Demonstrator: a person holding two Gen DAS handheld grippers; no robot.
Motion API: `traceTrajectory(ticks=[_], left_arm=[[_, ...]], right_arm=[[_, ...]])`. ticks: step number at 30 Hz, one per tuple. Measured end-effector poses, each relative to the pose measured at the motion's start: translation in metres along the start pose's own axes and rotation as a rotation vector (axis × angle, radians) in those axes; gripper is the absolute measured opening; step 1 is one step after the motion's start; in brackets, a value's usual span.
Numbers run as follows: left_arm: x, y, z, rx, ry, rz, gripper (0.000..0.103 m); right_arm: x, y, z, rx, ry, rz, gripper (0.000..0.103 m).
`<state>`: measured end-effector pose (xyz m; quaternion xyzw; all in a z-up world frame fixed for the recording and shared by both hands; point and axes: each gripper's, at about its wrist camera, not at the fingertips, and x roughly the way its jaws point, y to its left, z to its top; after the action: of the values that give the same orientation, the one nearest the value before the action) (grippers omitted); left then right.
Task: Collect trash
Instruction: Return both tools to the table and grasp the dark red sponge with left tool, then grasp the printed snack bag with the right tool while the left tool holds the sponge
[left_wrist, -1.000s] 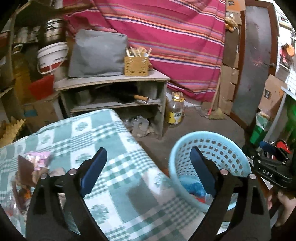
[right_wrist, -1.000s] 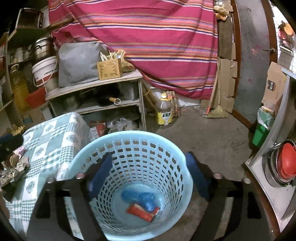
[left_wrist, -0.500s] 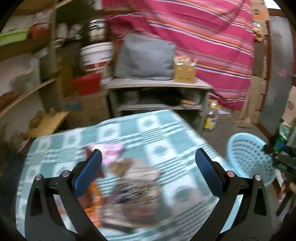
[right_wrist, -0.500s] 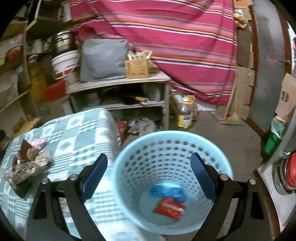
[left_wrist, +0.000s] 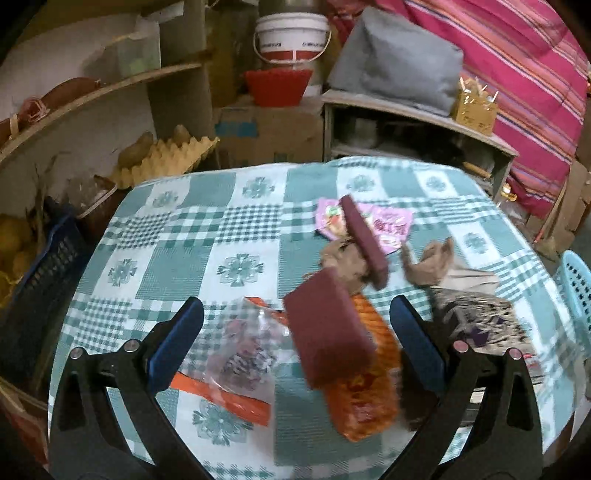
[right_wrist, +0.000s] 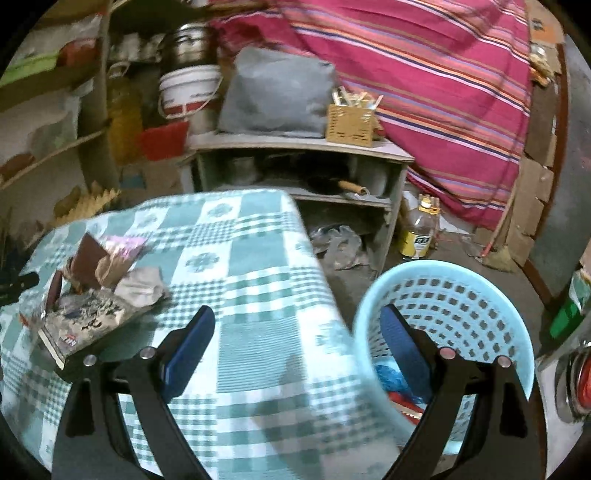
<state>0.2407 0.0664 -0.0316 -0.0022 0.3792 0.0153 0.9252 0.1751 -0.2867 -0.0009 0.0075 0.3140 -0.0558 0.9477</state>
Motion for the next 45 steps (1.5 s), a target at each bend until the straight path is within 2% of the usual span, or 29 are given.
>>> traceTrajectory(ticks=[6,10,12,17,19,23,31,37,45], left_arm=[[0.027,0.001,0.000,-0.051,0.074,-0.059,0.096],[0.038,-0.008,-0.002,-0.035,0.105,-0.076,0.094],[0.043,-0.012,-0.004,-0.022,0.127,-0.083,0.089],[0.048,-0.016,-0.009,0.012,0.165,-0.103,0.061],[0.048,-0.014,-0.011,0.004,0.177,-0.125,0.056],[0.040,-0.014,-0.009,-0.001,0.157,-0.137,0.036],[0.022,-0.013,-0.007,0.020,0.110,-0.124,0.016],[0.005,-0.007,-0.008,0.024,0.070,-0.112,0.016],[-0.018,0.001,-0.009,0.021,0.010,-0.105,0.016]], right_arm=[[0.010,0.022,0.002,-0.015,0.024,0.019,0.089],[0.021,0.029,0.003,0.004,0.051,0.036,0.089],[0.024,0.032,0.004,0.017,0.059,0.054,0.089],[0.026,0.048,0.005,-0.004,0.059,0.079,0.089],[0.025,0.053,0.006,-0.004,0.061,0.097,0.089],[0.023,0.066,0.007,-0.005,0.062,0.137,0.089],[0.020,0.100,0.001,-0.014,0.092,0.210,0.089],[0.027,0.116,-0.006,0.019,0.146,0.246,0.089],[0.050,0.132,-0.019,0.118,0.271,0.320,0.089]])
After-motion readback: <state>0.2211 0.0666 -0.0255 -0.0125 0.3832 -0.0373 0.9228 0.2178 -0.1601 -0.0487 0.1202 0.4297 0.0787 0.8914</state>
